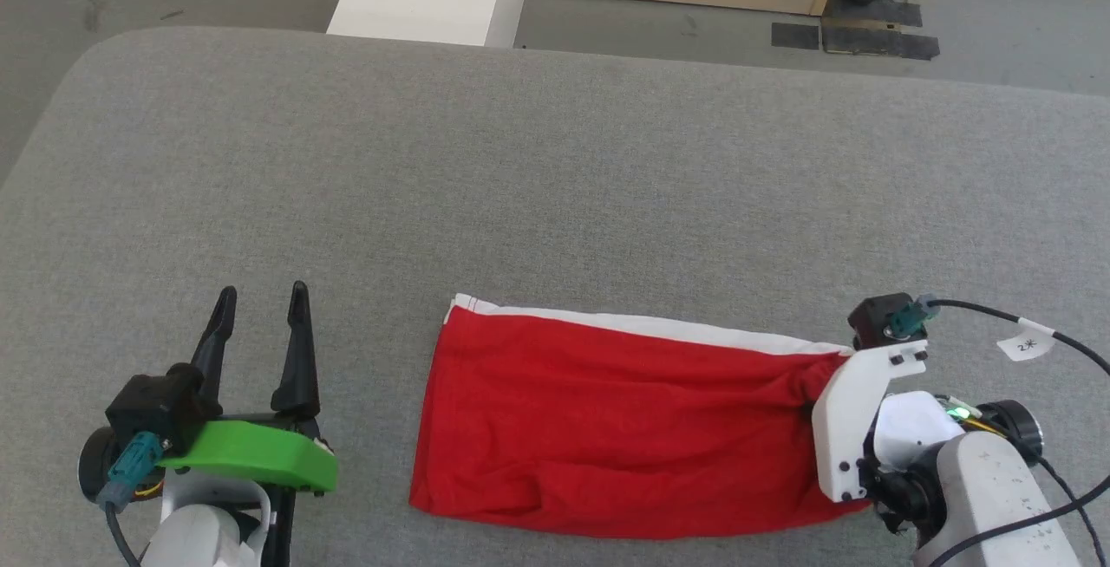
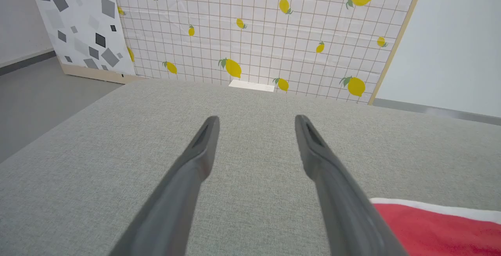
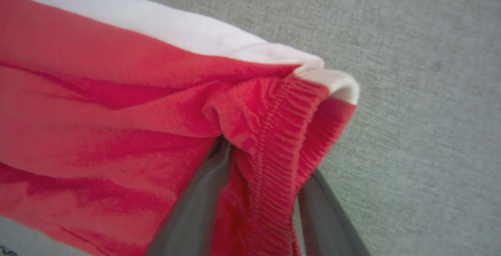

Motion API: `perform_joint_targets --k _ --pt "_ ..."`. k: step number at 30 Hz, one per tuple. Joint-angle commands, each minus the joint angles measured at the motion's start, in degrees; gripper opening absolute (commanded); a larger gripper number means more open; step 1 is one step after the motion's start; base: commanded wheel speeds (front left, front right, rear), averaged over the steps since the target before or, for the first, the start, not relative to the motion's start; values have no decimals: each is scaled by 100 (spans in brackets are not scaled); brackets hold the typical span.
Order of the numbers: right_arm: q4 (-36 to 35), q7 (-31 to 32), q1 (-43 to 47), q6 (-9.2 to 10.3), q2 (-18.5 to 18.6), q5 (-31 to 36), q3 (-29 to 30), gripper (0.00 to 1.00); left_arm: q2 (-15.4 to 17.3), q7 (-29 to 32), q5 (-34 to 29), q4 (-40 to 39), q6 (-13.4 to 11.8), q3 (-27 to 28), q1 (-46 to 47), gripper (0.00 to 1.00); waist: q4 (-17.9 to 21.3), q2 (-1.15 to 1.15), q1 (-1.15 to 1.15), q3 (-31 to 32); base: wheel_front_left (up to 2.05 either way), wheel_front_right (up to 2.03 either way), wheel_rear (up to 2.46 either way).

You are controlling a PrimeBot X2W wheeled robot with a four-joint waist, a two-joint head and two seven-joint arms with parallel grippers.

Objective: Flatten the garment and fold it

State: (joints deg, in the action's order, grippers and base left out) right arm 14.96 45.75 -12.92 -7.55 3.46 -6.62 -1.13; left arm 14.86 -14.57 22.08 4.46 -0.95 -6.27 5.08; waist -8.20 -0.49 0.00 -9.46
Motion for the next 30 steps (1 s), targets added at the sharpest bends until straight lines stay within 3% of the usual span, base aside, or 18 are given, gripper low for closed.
perform_joint_targets --k 1,6,12,18,24,30 --pt "207 30 102 6 -57 -13 -51 0 -58 -41 -97 -3 62 59 -3 100 12 49 0 15 0 0 0" --pt "72 36 119 6 85 8 191 0 -220 -42 -223 36 181 243 -50 100 65 49 0 63 0 0 0" --pt "-126 232 224 6 646 201 816 0 -390 -42 -341 52 312 419 -115 100 146 49 0 86 0 0 0" --pt "-213 438 178 6 919 539 1393 0 -498 -42 -426 108 442 539 -115 100 206 49 0 43 0 0 0" --pt "-513 861 52 6 1049 487 1155 0 -589 -42 -515 159 535 625 -135 100 251 49 0 109 0 0 0" --pt "-1502 1876 103 6 1044 -394 561 0 -666 -42 -581 196 589 677 -193 100 282 49 0 218 0 0 0"
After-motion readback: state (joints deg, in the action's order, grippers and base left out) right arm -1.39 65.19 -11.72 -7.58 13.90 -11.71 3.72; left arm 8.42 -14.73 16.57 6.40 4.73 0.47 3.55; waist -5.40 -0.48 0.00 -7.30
